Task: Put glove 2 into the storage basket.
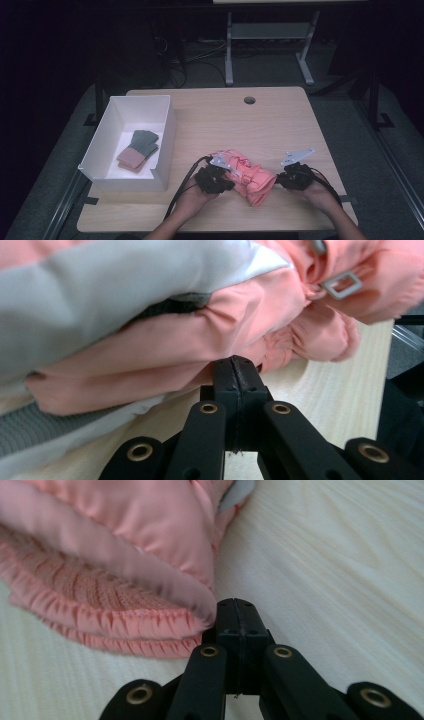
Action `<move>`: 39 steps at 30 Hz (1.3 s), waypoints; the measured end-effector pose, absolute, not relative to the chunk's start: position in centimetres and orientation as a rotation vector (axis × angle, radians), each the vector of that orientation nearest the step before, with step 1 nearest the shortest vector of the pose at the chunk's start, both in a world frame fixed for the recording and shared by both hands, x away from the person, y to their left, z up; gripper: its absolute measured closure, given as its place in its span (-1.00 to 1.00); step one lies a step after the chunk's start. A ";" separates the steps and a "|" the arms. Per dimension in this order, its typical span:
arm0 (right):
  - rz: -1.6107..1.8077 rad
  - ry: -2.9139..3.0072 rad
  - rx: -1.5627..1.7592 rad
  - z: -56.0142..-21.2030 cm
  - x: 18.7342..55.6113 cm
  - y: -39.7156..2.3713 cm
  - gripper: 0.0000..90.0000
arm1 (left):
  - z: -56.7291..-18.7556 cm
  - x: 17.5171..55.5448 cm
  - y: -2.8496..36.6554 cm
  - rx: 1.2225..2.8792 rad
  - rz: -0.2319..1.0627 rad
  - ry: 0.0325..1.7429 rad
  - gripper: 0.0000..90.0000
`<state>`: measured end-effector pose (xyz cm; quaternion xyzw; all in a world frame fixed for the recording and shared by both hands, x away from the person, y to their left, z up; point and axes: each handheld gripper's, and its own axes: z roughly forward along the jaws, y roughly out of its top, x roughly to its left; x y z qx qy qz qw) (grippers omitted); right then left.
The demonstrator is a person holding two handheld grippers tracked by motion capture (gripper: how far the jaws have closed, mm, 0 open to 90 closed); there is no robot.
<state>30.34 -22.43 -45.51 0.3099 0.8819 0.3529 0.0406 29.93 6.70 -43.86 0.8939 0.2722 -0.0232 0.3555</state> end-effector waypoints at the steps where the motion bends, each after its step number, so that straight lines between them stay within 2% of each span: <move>1: 1.085 2.708 0.949 -45.5 30.3 -22.4 1.00 | -43.9 30.1 6.8 2.312 -0.059 0.705 1.00; 17: 1.152 2.828 0.819 -45.9 29.2 -19.6 1.00 | -43.8 33.4 8.2 2.324 -0.070 0.726 0.99; 27: 1.180 2.894 0.731 -45.9 28.4 -16.8 1.00 | -44.2 35.2 8.3 2.308 -0.089 0.682 1.00; 39: 1.195 2.949 0.599 -46.1 27.4 -13.4 1.00 | -44.4 35.7 8.2 2.284 -0.142 0.679 1.00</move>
